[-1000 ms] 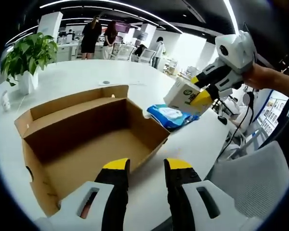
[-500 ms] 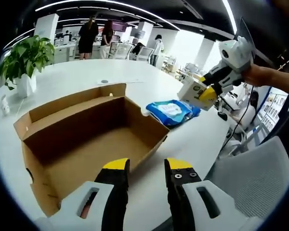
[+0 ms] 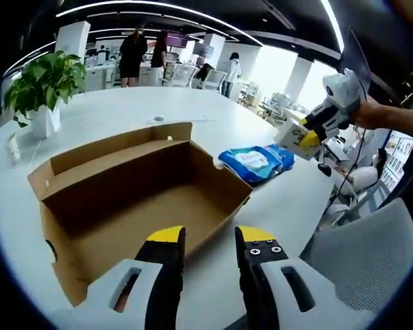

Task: Operate the shoe box by opening the lid, removing the specified soft item, and placing it in the target area until the item is outside and the box remains undamaged.

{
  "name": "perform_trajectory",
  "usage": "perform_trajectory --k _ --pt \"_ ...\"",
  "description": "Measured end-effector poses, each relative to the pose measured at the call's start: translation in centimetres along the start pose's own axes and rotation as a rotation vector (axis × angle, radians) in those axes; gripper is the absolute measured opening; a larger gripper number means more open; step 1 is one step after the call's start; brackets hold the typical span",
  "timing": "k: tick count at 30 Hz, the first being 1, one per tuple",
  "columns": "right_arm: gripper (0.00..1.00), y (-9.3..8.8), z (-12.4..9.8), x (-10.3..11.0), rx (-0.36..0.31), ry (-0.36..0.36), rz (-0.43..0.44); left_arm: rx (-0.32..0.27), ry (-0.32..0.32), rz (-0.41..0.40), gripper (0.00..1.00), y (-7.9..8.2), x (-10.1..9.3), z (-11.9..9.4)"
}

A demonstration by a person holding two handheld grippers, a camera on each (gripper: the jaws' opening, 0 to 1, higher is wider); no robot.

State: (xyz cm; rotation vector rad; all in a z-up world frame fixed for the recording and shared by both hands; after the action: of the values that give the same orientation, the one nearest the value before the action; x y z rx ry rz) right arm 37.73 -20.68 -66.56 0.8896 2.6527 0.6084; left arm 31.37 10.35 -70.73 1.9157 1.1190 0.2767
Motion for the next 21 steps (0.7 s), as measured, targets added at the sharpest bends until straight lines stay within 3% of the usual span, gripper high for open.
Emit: perform_trajectory --k 12,21 --pt "0.17 -1.6 -0.6 -0.5 0.027 -0.01 -0.008 0.006 0.015 0.018 0.29 0.0 0.6 0.0" --pt "0.17 -3.1 -0.9 -2.5 0.039 -0.014 -0.007 -0.004 0.021 0.029 0.31 0.2 0.9 -0.1"
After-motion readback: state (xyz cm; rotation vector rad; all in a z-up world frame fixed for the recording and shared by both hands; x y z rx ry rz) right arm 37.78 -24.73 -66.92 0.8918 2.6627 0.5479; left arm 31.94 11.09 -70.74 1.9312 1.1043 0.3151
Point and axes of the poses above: the point that each gripper's makers call its tool centre point, and the gripper's own axes: z roughly forward along the fingers, x roughly to its left, y roughly out of its top, the point moved 4 cm from there along -z, roughly backward along the fingers, and after that the axes turned 5 degrees about z, right-handed, at the moved point
